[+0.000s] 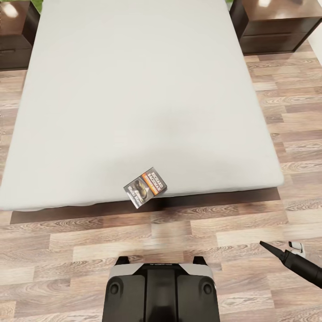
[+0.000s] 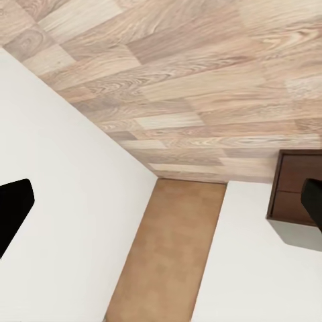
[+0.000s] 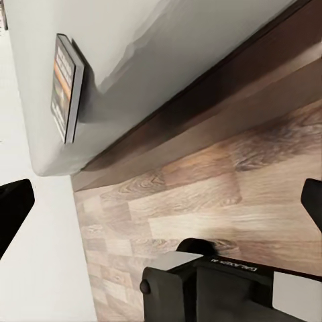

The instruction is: In the bedroom, move the book from the bed onto either nightstand, and place the two sandals side by side next to the bed.

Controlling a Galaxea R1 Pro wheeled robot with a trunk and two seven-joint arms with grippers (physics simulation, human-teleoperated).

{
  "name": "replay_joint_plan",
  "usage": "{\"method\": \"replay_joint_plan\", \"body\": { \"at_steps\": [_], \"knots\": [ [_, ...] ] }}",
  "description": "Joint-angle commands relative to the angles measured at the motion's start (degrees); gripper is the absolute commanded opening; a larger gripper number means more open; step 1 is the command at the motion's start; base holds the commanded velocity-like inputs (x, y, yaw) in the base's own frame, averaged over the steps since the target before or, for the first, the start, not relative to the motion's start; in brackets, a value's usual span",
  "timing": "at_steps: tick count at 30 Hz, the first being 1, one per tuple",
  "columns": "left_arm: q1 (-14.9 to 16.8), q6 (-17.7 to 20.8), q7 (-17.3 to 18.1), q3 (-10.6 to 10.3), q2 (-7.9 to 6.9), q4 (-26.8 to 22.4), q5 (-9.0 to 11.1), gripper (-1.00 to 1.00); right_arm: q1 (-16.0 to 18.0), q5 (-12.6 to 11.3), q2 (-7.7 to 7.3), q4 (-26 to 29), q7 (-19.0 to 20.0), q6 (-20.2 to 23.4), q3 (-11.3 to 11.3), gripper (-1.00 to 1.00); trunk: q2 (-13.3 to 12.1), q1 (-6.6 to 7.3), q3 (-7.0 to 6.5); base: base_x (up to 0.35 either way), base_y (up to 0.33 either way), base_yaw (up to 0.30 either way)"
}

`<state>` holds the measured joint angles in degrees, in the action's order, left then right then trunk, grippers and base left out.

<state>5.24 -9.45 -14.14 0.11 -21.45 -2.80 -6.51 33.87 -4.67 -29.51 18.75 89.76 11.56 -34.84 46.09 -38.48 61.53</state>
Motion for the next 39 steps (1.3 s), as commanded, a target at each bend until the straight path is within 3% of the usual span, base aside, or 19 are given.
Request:
{"method": "replay_joint_plan", "body": {
  "at_steps": [1, 26, 39],
  "knots": [
    [0.03, -0.13, -0.28, 0.05, 0.0, 0.08, -0.6, 1.0, 0.09, 0.02, 0.19, 0.17, 0.24, 0.62, 0.06, 1.0, 0.04, -0.01, 0.02, -0.001, 0.191, 0.0],
    [0.03, -0.08, -0.19, 0.07, 0.0, 0.08, -0.53, 1.0, 0.55, 0.05, 1.11, 1.0, 0.24, 0.7, 0.8, 1.0, 0.04, -0.01, 0.02, 0.0, 0.257, 0.0],
    [0.03, -0.12, -0.21, 0.14, 0.0, 0.08, -0.52, 1.0, 0.81, 0.08, 2.55, 1.04, 0.24, 0.67, 0.82, 1.0, 0.04, -0.01, 0.02, -0.012, 0.283, 0.0]
  ]
}}
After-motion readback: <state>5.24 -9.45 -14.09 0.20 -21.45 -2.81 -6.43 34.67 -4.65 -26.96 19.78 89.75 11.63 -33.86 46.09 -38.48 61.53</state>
